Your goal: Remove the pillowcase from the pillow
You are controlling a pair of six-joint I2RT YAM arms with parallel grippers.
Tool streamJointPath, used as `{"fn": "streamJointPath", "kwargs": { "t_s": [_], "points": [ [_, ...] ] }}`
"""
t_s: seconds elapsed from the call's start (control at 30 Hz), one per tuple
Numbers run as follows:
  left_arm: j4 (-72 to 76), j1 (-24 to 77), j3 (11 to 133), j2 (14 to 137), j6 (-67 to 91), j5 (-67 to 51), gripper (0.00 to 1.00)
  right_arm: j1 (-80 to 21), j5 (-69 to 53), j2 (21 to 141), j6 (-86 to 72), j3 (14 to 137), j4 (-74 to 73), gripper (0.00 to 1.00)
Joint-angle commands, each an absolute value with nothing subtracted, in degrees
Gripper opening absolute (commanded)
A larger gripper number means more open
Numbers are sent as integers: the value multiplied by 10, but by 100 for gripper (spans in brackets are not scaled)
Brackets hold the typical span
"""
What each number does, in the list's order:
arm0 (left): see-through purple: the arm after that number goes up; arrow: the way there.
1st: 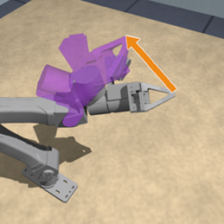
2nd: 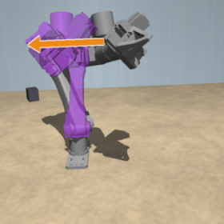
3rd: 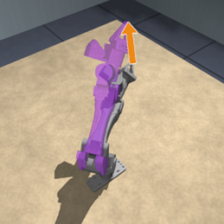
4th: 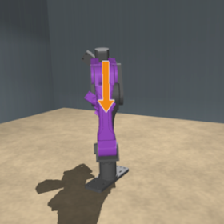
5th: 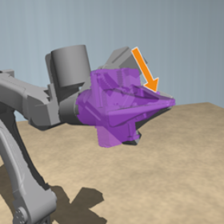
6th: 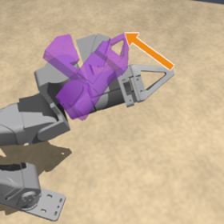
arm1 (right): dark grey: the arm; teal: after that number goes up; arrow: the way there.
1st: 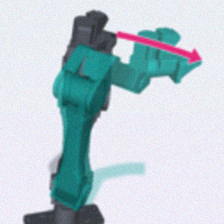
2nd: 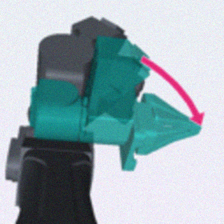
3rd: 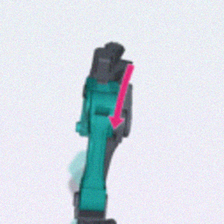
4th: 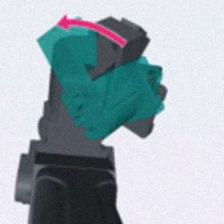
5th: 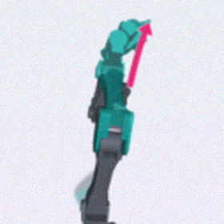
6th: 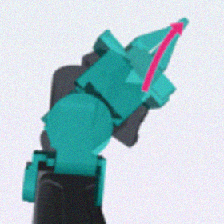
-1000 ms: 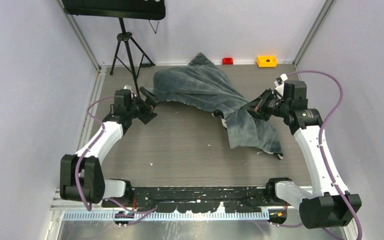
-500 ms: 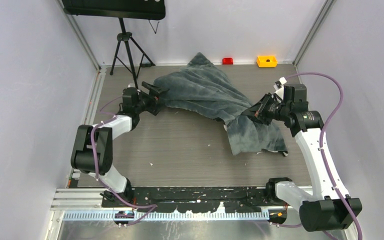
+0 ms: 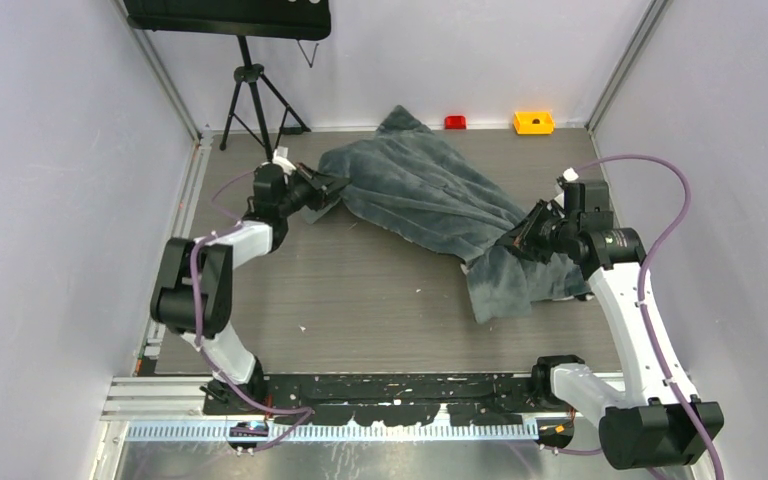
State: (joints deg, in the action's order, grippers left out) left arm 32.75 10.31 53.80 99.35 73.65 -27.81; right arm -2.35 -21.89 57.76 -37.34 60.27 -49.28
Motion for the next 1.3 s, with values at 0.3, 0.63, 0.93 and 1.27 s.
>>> {"fn": "streamJointPath", "kwargs": {
  "t_s": [0.3, 0.63, 0.93, 1.27],
  "points": [
    [62, 390, 391, 664, 510, -63, 0, -16, 97, 743, -354, 796, -459, 2],
    [-143, 609, 506, 709, 443, 86, 58, -17, 182, 812, -280, 926, -528, 76],
    [-300, 571, 524, 601, 416, 99, 90, -83, 115, 716, -245, 863, -531, 87],
    [-325, 297, 471, 519, 408, -84, 91, -359, 179, 748, -304, 823, -495, 87]
  ]
}}
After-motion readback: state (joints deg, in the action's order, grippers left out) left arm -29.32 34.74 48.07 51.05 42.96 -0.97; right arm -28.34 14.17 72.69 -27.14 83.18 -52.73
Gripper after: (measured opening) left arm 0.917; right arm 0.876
